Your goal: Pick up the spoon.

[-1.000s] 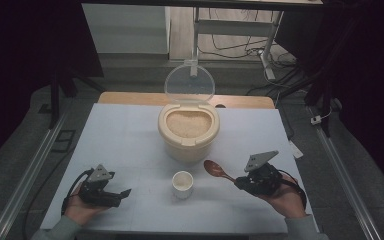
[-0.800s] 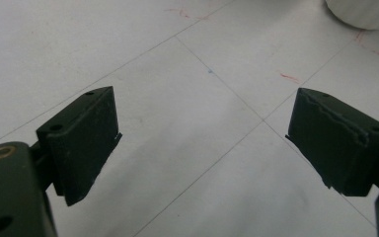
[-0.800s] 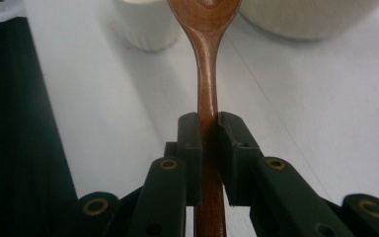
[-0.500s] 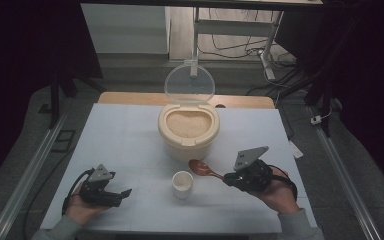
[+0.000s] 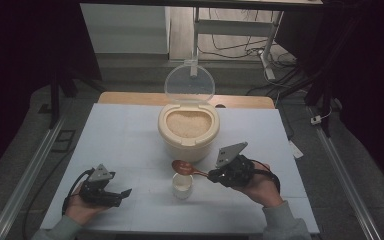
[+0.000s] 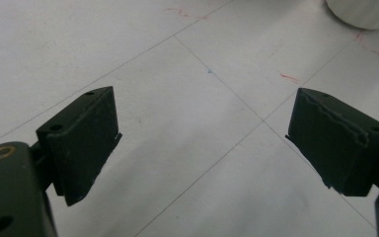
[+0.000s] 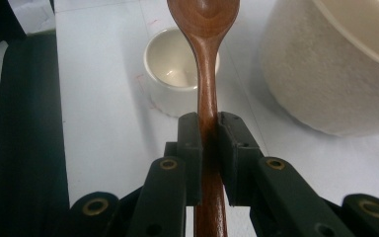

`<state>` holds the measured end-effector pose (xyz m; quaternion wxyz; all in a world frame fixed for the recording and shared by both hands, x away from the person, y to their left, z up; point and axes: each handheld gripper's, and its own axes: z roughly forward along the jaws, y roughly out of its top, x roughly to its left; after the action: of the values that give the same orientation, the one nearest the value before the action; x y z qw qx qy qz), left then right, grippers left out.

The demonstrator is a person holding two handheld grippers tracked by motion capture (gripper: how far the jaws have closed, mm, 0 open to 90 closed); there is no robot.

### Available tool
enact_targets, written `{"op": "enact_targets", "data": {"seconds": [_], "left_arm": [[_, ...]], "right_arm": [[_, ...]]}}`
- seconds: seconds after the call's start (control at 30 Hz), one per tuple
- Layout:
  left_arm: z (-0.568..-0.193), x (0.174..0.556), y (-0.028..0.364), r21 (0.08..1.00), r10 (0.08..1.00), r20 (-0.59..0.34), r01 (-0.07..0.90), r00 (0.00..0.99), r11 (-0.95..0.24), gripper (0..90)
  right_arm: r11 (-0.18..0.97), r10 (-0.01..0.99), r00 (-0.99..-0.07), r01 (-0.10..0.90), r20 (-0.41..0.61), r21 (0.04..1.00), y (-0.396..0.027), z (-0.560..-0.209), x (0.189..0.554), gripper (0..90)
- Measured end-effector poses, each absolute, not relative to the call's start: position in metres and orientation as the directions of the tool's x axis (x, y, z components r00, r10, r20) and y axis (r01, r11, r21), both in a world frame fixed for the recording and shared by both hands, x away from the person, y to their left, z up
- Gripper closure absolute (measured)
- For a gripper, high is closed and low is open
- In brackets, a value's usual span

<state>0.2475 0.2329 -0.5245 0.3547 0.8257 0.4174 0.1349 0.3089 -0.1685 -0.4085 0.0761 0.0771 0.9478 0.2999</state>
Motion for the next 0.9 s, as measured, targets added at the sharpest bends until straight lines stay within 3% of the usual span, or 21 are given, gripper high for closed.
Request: {"op": "enact_targets", "data": {"seconds": [0.9], "left_arm": [[-0.523, 0.246, 0.233, 0.702, 0.781, -0.070, 0.587, 0.620, -0.403, 12.1]], "right_arm": [[0.814, 0.165, -0.979, 0.064, -0.123, 0.577, -0.156, -0.413, 0.305, 80.3]]}}
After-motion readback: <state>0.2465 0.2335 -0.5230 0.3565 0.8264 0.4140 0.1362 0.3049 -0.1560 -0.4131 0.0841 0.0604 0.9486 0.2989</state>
